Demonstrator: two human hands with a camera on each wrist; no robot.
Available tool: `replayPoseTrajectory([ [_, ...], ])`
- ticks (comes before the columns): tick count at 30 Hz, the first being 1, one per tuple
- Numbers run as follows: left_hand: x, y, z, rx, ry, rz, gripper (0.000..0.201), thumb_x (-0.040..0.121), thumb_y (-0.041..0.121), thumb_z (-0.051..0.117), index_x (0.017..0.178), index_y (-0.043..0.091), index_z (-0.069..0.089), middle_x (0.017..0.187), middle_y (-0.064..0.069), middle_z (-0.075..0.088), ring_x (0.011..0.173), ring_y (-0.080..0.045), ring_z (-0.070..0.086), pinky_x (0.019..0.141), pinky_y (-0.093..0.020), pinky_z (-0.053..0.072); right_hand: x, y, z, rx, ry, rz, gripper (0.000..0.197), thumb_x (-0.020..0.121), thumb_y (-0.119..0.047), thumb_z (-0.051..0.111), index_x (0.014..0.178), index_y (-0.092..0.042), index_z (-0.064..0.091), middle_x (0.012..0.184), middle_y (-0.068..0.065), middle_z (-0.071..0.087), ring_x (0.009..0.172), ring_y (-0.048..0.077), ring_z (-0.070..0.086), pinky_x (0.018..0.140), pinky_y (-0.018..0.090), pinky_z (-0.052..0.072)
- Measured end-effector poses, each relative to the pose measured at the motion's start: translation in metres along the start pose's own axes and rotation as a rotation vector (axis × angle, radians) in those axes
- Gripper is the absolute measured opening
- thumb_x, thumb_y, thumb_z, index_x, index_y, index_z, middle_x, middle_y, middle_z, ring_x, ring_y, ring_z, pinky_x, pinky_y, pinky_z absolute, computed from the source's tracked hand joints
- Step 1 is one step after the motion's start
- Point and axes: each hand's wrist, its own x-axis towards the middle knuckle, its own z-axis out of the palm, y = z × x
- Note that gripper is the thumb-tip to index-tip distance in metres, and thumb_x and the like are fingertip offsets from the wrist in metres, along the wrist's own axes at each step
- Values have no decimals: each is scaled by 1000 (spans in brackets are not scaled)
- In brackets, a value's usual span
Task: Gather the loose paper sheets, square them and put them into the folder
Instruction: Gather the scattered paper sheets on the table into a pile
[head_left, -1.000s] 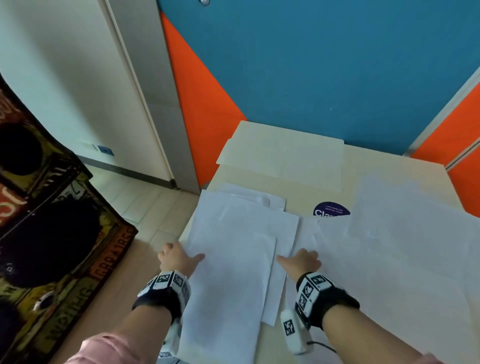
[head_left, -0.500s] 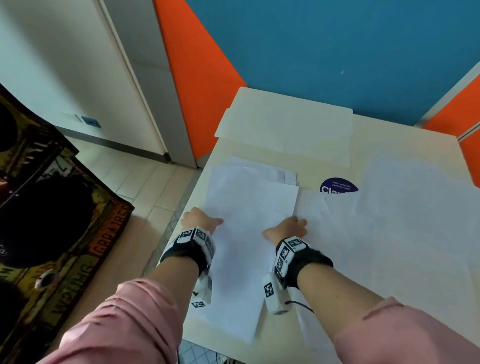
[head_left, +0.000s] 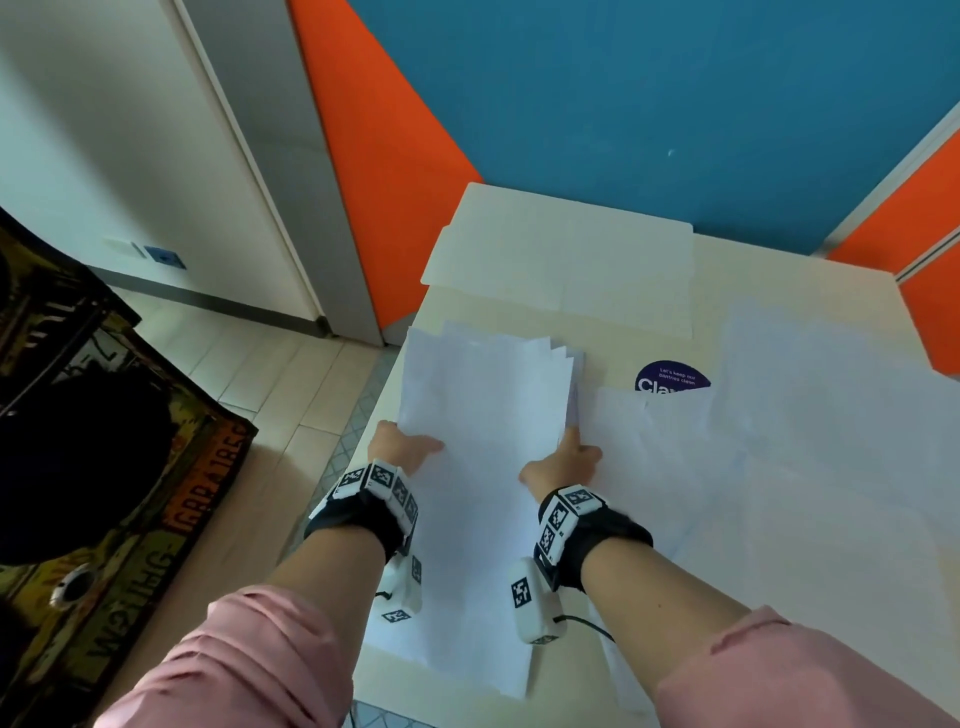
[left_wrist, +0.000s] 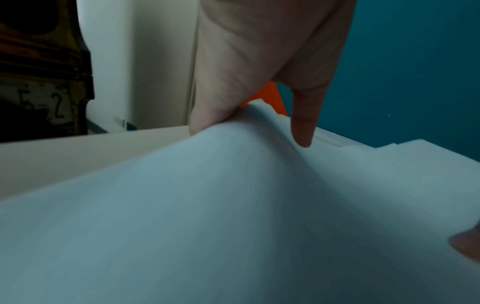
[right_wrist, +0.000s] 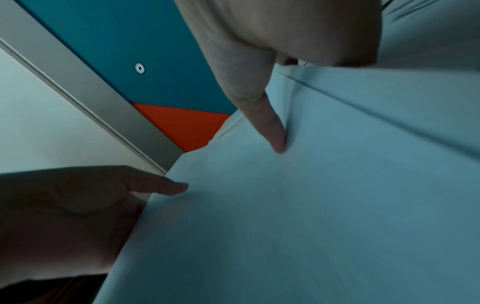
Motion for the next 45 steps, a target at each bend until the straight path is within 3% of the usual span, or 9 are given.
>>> replayPoseTrajectory([
  [4, 4, -6, -7, -97, -74, 11, 49, 70, 11, 75, 113, -3, 58, 117, -20, 64, 106, -35, 62, 95, -44, 50, -1, -3, -2, 53, 4, 35, 67, 72, 6, 63, 131, -7, 35, 131, 14, 33, 90, 31, 54, 81, 35, 53],
  [10, -4, -18, -15, -221, -144, 192, 22, 78, -2, 64, 95, 11, 61, 100, -14, 68, 100, -32, 63, 94, -48, 49, 3, -1, -15, -53, -89, 62, 78, 72, -8, 74, 138, -9, 32, 136, 15, 43, 125, 31, 45, 93, 35, 45],
  [16, -22, -32, -40, -535, -301, 315, 27, 74, -5, 68, 97, 6, 61, 87, -11, 68, 68, -21, 69, 62, -29, 59, 11, 11, -23, 519, -149, -39, 108, 62, 6, 79, 148, -13, 17, 142, 12, 39, 128, 29, 45, 107, 39, 38],
  [19, -27, -23, -49, -640, -359, 352, 38, 57, 6, 72, 93, 8, 62, 75, -5, 75, 60, -13, 71, 58, -27, 59, 7, 8, -43, 713, -425, -47, 73, 60, 3, 81, 126, -1, 51, 121, 15, 63, 113, 31, 60, 90, 31, 50],
  [22, -32, -10, -54, -684, -369, 415, 53, 44, 16, 85, 92, 13, 63, 74, 1, 77, 65, -14, 72, 61, -30, 60, -1, -4, -60, 676, -434, -79, 84, 43, -24, 93, 114, 2, 55, 112, 14, 66, 111, 28, 61, 94, 26, 45],
  [27, -56, 27, -55, -670, -199, 560, 23, 80, -2, 64, 96, 14, 64, 77, 5, 76, 77, -17, 70, 79, -39, 56, -32, -50, -93, 650, -207, -294, 23, 76, -12, 75, 91, -10, 58, 93, 5, 66, 97, 25, 64, 91, 32, 49],
  [34, -82, 58, -61, -792, -123, 719, 28, 78, 3, 68, 103, 16, 64, 109, -13, 68, 108, -29, 64, 96, -40, 48, -60, -63, -120, 798, -92, -542, 24, 80, -8, 70, 68, -23, 56, 72, -13, 62, 53, -16, 58, 55, 0, 45],
  [39, -69, 30, -55, -563, -260, 728, 70, 56, 22, 81, 120, 11, 55, 110, -4, 68, 106, -22, 65, 83, -24, 54, -51, -39, -102, 669, -182, -507, 39, 71, 3, 74, 106, -8, 60, 97, 2, 68, 88, 14, 67, 74, 12, 54],
  [45, -76, 32, -47, -658, -81, 761, 24, 80, 8, 68, 94, 26, 60, 96, -1, 65, 99, -26, 61, 87, -38, 50, -59, -36, -104, 743, -125, -505, 16, 82, -1, 65, 95, -12, 63, 88, 0, 65, 95, 25, 66, 72, 14, 52],
])
